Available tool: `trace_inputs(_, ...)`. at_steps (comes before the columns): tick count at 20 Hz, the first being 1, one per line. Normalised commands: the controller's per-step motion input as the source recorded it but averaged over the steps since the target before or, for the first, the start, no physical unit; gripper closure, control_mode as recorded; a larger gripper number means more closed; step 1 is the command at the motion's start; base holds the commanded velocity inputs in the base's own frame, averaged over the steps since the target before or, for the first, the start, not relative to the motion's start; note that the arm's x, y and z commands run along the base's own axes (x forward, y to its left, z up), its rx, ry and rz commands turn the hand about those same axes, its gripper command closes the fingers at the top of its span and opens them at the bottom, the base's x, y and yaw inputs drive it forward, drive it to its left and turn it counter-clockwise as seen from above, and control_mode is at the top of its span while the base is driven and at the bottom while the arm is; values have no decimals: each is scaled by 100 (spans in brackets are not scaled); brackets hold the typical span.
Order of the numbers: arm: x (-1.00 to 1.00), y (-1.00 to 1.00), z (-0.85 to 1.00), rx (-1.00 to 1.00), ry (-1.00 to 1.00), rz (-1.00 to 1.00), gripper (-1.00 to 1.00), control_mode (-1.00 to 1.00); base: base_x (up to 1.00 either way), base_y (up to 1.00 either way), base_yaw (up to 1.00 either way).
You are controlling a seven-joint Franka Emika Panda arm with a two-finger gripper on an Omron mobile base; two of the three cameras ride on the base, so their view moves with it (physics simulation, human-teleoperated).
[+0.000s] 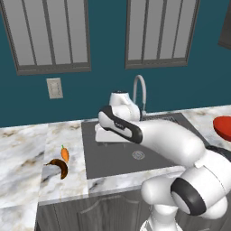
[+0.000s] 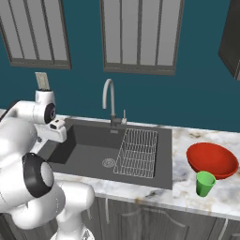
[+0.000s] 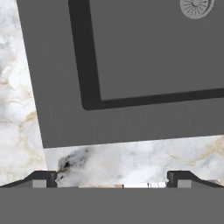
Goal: Remove the carrot and banana from the sink. Then move the bowl and cup from the counter to the sink for washing.
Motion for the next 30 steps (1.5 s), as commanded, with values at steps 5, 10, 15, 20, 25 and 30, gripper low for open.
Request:
trace_inputs(5, -26, -46, 13, 0, 0, 0, -100, -100, 0, 0, 0)
trace_inputs(10, -24, -45, 10, 0, 0, 0, -100, -100, 0, 0, 0)
trace_inputs(15, -26, -47, 10, 0, -2, 0, -100, -100, 0, 0, 0)
trace_inputs(20, -16, -49, 13, 0, 0, 0, -100, -100, 0, 0, 0)
trace_inputs(25, -17, -53, 8, 0, 0, 0, -100, -100, 0, 0, 0)
trace_inputs(30, -18, -55, 8, 0, -5, 1, -100, -100, 0, 0, 0)
